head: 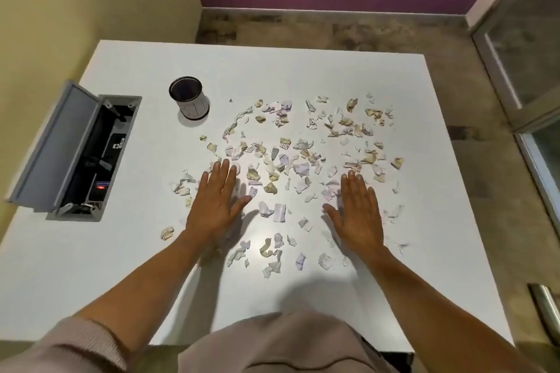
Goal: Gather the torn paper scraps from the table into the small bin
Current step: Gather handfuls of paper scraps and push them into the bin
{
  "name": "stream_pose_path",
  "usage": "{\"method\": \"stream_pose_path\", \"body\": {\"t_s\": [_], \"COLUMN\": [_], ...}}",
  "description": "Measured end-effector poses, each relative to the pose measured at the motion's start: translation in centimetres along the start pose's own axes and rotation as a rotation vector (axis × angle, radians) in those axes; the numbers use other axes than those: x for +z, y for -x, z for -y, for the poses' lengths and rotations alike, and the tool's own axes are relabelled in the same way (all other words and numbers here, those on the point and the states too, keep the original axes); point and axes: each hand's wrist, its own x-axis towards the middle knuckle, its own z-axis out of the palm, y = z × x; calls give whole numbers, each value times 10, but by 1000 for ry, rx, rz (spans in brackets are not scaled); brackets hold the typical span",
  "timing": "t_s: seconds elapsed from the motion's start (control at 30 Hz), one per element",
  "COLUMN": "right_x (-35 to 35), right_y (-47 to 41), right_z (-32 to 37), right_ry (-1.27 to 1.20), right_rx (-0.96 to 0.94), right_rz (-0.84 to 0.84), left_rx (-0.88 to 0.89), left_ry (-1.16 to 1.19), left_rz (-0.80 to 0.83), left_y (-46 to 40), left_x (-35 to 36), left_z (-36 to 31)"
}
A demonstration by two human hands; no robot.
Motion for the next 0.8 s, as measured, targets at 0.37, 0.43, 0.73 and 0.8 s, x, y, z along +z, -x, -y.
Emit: {"method": "stream_pose_path", "body": {"t_s": [0.37,0.43,0.73,0.8], "right_x": [26,29,41,43], "right_y": [2,-5,-15,-10], "right_z": [5,6,23,30], "right_ry": [-63,-43,-56,-38], "right_rx": [256,311,200,115], "right_rz": [156,208,308,328], "left_rx": [-345,-416,-430,-381], "left_ry": [136,184,228,202], "left_rz": [144,192,288,313], "left_y": [19,17,7,6], "left_x": [61,64,84,89], "left_z": [0,-2,-26,-32]}}
